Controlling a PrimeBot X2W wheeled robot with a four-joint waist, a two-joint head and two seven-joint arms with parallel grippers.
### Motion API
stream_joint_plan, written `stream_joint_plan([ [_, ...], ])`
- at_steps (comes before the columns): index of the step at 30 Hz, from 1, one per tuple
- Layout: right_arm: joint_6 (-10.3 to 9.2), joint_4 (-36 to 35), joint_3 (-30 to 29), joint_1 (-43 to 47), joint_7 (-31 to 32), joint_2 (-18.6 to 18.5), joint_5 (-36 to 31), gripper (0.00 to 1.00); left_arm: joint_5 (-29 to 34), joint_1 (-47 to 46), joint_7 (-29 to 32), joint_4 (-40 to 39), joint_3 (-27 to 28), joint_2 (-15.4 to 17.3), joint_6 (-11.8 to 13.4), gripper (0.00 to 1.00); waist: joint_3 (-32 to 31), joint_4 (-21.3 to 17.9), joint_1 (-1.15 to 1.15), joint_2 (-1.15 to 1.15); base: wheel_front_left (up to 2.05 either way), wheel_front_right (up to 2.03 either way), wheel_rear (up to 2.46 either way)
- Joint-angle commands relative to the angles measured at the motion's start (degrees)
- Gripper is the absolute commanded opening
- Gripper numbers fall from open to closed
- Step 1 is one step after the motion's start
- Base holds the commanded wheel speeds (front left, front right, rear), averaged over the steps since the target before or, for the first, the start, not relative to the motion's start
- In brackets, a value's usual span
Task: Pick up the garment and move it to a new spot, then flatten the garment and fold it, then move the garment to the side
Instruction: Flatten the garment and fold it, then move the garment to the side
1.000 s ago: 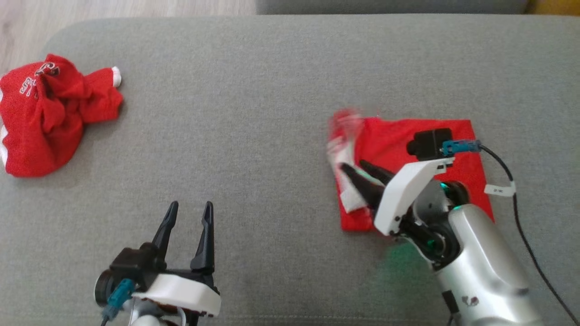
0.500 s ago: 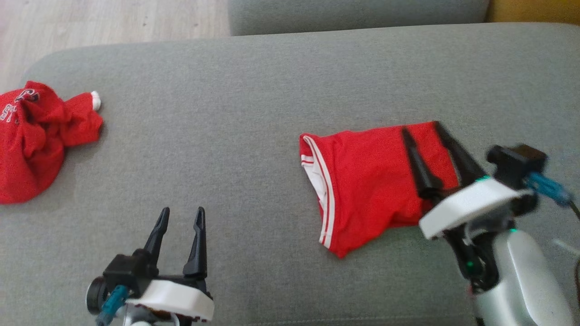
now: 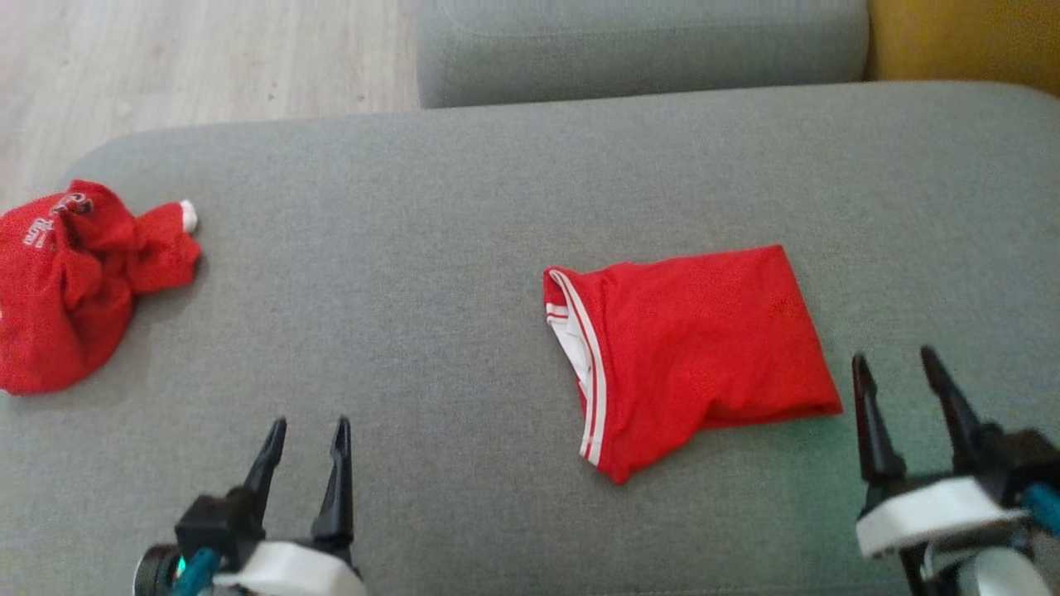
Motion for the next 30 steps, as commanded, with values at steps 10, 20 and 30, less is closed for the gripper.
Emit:
stream_joint_plan([
  [10, -0.04, 3.7, 2.3, 3.4, -4.5, 0.6, -1.2, 1.00, 1.0, 2.8, -0.7, -0.2, 6.0, -0.2, -0.2, 1.00, -3.1, 2.2, 0.00, 0.00, 0.00, 0.00, 0.00],
  [20, -0.04, 4.3, 1.2, 2.7, -4.9, 1.3, -1.5, 1.00, 1.1, 3.7, -0.7, -0.1, 7.2, -0.2, -0.6, 1.00, -3.7, 2.3, 0.00, 0.00, 0.00, 0.00, 0.00],
  [30, -0.04, 4.3, 1.1, 2.3, -5.0, 1.8, -1.9, 1.00, 1.3, 3.8, -0.7, -0.3, 7.4, -0.2, -0.9, 1.00, -3.7, 1.7, 0.00, 0.00, 0.00, 0.00, 0.00],
])
